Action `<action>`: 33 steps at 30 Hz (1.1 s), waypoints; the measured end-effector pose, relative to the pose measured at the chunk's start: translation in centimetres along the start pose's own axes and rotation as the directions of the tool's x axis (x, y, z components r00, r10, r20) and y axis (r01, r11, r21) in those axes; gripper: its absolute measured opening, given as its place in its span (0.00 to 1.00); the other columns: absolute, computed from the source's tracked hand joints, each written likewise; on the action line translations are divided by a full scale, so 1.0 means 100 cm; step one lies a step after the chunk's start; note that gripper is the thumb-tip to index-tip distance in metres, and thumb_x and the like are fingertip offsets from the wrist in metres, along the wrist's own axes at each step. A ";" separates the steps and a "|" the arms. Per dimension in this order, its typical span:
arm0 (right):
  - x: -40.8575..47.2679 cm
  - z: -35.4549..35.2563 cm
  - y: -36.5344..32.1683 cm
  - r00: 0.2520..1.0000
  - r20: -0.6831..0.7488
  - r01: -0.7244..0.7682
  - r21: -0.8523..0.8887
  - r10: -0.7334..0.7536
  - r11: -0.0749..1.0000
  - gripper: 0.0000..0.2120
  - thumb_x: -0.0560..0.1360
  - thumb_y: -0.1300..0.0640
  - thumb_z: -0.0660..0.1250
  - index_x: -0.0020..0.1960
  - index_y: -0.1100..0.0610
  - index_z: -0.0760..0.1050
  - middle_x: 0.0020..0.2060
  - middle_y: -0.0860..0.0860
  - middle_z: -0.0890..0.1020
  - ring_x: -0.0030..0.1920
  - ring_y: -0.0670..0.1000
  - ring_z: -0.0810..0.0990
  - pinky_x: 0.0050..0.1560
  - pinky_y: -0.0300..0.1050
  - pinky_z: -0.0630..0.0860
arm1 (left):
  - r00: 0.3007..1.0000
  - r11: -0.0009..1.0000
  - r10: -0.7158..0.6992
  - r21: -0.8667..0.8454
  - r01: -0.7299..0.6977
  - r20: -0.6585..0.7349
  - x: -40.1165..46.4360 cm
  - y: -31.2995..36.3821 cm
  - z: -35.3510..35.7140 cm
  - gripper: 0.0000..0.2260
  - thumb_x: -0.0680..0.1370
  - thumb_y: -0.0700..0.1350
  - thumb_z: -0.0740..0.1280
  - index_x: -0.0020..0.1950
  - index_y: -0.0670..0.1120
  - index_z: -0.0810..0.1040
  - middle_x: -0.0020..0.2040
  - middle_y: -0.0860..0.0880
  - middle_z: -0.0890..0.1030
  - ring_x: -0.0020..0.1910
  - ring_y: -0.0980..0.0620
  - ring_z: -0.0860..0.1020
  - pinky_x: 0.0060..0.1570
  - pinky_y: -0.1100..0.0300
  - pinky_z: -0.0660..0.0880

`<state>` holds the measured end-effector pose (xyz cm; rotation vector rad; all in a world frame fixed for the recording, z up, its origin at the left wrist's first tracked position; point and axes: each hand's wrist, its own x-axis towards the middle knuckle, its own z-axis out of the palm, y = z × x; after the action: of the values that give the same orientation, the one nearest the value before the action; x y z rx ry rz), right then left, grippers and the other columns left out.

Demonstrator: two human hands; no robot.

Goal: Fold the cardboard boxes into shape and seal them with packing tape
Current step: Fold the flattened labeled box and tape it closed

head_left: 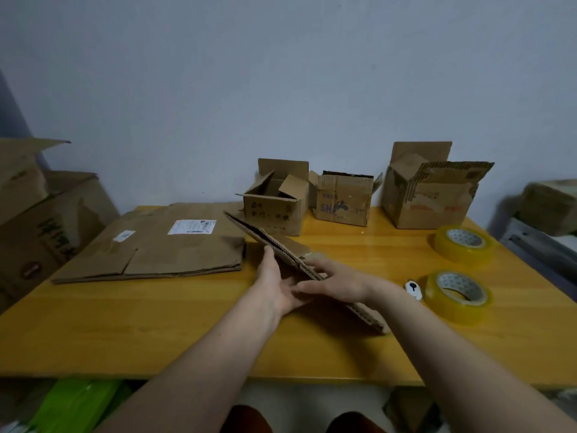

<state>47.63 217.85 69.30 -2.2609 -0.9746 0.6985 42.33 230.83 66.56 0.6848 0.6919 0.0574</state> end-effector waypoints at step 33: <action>-0.056 -0.114 -0.026 0.895 -0.414 -0.153 0.070 0.168 0.986 0.04 0.77 0.61 0.59 0.48 0.60 0.72 0.41 0.58 0.78 0.40 0.55 0.78 0.40 0.47 0.75 | 0.893 0.545 0.416 0.738 -0.398 0.174 -0.067 0.102 0.047 0.14 0.78 0.33 0.60 0.64 0.38 0.66 0.50 0.39 0.76 0.46 0.43 0.77 0.36 0.54 0.76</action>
<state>50.49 211.62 80.28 -2.3416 -0.5671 0.2674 41.73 234.35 79.09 1.6823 0.5430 0.2143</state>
